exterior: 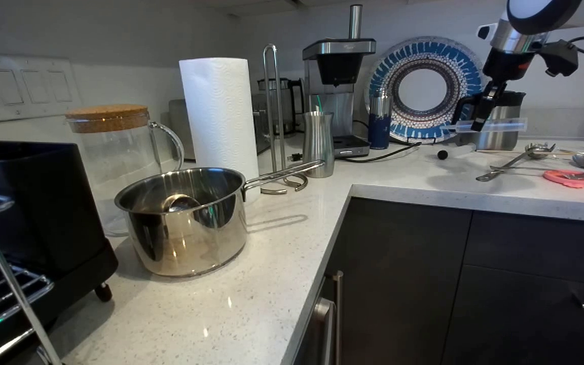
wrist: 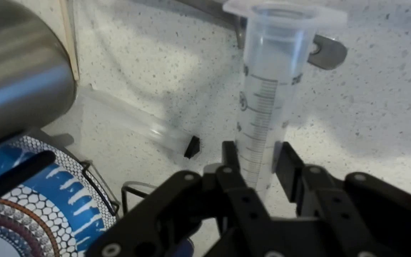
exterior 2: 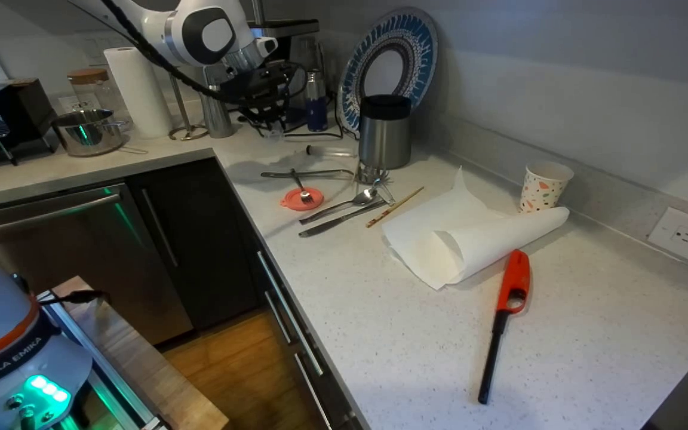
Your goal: Pick up the large syringe and move it to the left of the counter top
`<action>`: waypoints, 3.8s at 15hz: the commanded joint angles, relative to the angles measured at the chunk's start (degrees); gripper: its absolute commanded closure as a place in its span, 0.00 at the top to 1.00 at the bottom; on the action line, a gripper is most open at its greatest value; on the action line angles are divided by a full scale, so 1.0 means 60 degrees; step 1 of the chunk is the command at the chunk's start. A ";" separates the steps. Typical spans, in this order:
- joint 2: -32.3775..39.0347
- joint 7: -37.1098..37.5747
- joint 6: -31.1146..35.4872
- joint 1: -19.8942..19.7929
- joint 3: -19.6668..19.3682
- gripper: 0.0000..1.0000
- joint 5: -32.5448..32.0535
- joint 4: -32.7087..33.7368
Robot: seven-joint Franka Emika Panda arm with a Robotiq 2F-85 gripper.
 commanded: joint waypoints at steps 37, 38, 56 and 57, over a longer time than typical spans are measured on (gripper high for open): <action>0.2678 -1.1886 -0.1299 -0.1863 0.0144 0.08 0.5929 0.2568; 0.2768 -1.2232 -0.1223 -0.1872 0.0221 0.08 0.5954 0.2601; 0.4230 -1.7421 -0.1017 -0.2765 0.1227 0.08 0.6612 0.3646; 0.4269 -1.7547 -0.1039 -0.2771 0.1241 0.08 0.6682 0.3676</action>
